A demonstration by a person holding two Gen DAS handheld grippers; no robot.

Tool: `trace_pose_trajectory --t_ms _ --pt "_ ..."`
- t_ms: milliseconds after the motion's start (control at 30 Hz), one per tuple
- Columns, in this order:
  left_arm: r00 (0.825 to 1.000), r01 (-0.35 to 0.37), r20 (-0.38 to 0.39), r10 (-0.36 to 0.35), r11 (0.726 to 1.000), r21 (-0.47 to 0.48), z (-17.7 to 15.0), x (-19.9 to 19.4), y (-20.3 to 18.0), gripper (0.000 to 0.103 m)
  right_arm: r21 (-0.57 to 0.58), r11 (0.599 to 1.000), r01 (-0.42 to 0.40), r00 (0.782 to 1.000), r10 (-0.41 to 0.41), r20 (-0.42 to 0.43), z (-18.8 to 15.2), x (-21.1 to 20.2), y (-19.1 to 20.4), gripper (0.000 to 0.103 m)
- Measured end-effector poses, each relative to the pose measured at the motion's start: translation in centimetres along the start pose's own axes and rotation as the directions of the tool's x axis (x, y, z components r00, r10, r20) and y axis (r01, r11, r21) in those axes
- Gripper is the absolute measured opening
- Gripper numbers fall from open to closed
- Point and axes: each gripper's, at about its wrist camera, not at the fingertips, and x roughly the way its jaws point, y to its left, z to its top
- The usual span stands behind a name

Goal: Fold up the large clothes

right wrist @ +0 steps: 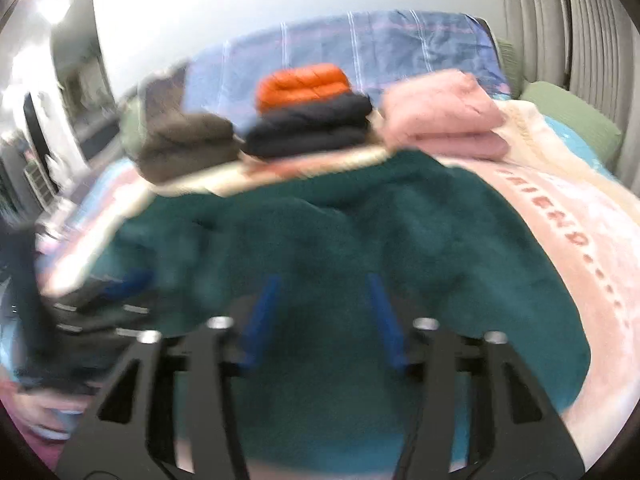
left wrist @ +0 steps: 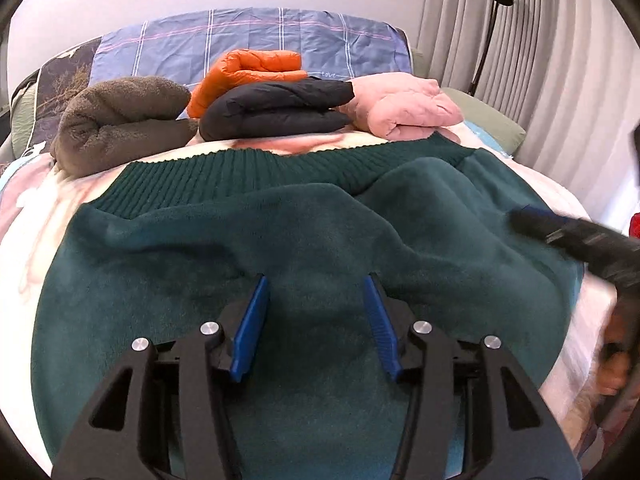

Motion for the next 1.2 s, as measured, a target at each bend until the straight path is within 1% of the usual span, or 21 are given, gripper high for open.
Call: trace_pose_trajectory --t_ms 33,67,133,167,200,233,267,333,400,567,633,700,767,800,833,867,900,933,1067,1133,1200 --pt "1.000 -0.002 0.002 0.002 1.000 0.001 -0.1 0.0 -0.1 0.051 -0.027 0.999 -0.037 0.999 0.038 0.024 0.1 -1.4 0.9 0.035" --pt "1.000 -0.003 0.002 0.003 1.000 0.001 -0.2 0.0 -0.1 0.051 -0.052 0.998 -0.045 0.998 0.048 0.038 0.1 -2.1 1.5 0.033" --pt "1.000 -0.001 0.003 0.001 1.000 0.002 -0.2 -0.1 -0.1 0.051 -0.129 0.991 -0.022 0.998 0.030 0.059 -0.6 -3.3 3.1 0.032" --pt "1.000 0.000 0.004 0.000 1.000 0.002 -0.2 -0.1 -0.1 0.051 -0.144 0.990 -0.011 0.999 0.016 0.032 -1.2 -2.9 3.5 0.032" --pt "1.000 0.000 0.007 0.000 1.000 0.004 -0.3 -0.2 -0.1 0.051 -0.135 0.991 -0.018 0.997 0.009 -0.070 -2.5 -1.1 3.4 0.032" --pt "1.000 0.001 0.007 -0.001 1.000 0.008 -0.3 -0.2 -0.1 0.051 -0.110 0.994 -0.019 0.991 0.004 -0.135 -3.6 0.5 2.8 0.032" --pt "1.000 -0.001 0.004 0.001 1.000 0.021 -0.4 -0.1 -0.2 0.051 -0.100 0.995 -0.016 0.989 0.000 -0.151 -4.7 1.7 2.3 0.031" --pt "1.000 -0.025 0.015 0.024 0.998 0.056 -0.8 -0.2 -0.8 0.051 -0.159 0.987 0.005 0.991 -0.026 -0.131 -5.4 1.9 2.7 0.031" --pt "1.000 -0.022 0.019 0.021 0.999 0.049 -0.8 -0.2 -0.7 0.051 -0.117 0.993 0.004 0.987 -0.022 -0.157 -5.0 1.8 2.5 0.032" --pt "1.000 -0.013 0.028 0.012 0.999 0.045 -0.8 -0.3 -0.5 0.051 -0.108 0.994 -0.010 0.983 -0.010 -0.182 -3.9 1.6 2.3 0.032" --pt "1.000 0.000 0.030 -0.001 0.999 0.034 -0.8 -0.4 -0.3 0.051 -0.058 0.998 -0.018 0.984 0.007 -0.180 -2.5 0.6 2.3 0.038" --pt "0.999 0.010 0.031 -0.011 1.000 0.027 -0.8 -0.4 -0.1 0.051 -0.067 0.997 -0.024 0.993 0.016 -0.120 -0.8 -0.3 3.1 0.046" --pt "0.999 0.009 0.035 -0.010 1.000 0.029 -0.9 -0.5 -0.2 0.051 -0.129 0.992 0.010 0.999 -0.016 -0.047 0.9 -0.3 4.1 0.046" --pt "0.999 0.011 0.039 -0.012 1.000 0.029 -0.9 -0.5 -0.2 0.051 -0.138 0.990 0.012 0.998 -0.020 -0.055 1.2 0.6 4.1 0.046" --pt "0.999 0.013 0.041 -0.014 1.000 0.029 -0.9 -0.5 -0.2 0.051 -0.132 0.991 0.013 0.994 -0.026 -0.102 1.2 2.1 3.9 0.046" --pt "0.999 0.016 0.043 -0.017 0.999 0.028 -1.0 -0.5 -0.1 0.051 -0.113 0.993 0.017 0.980 -0.039 -0.193 0.5 4.7 3.2 0.046" --pt "0.999 0.017 0.038 -0.018 0.999 0.028 -1.0 -0.5 -0.1 0.051 -0.087 0.996 0.003 0.976 -0.021 -0.216 -0.8 6.8 2.2 0.046" --pt "0.999 0.017 0.041 -0.018 0.999 0.033 -1.1 -0.4 -0.1 0.051 -0.114 0.994 -0.003 0.982 -0.018 -0.187 -1.4 6.9 2.1 0.045" --pt "0.998 0.031 0.051 -0.033 0.999 0.030 -1.2 -0.7 0.0 0.051 -0.106 0.994 0.012 0.973 -0.036 -0.228 -0.4 6.0 2.7 0.045" --pt "0.998 0.037 0.054 -0.039 0.999 0.025 -1.1 -0.7 0.2 0.051 -0.060 0.998 0.015 0.968 -0.030 -0.251 1.2 5.6 2.7 0.044" --pt "0.997 0.045 0.059 -0.046 0.999 0.020 -1.1 -0.7 0.3 0.051 -0.059 0.998 0.016 0.976 -0.029 -0.215 2.9 5.0 3.2 0.046"
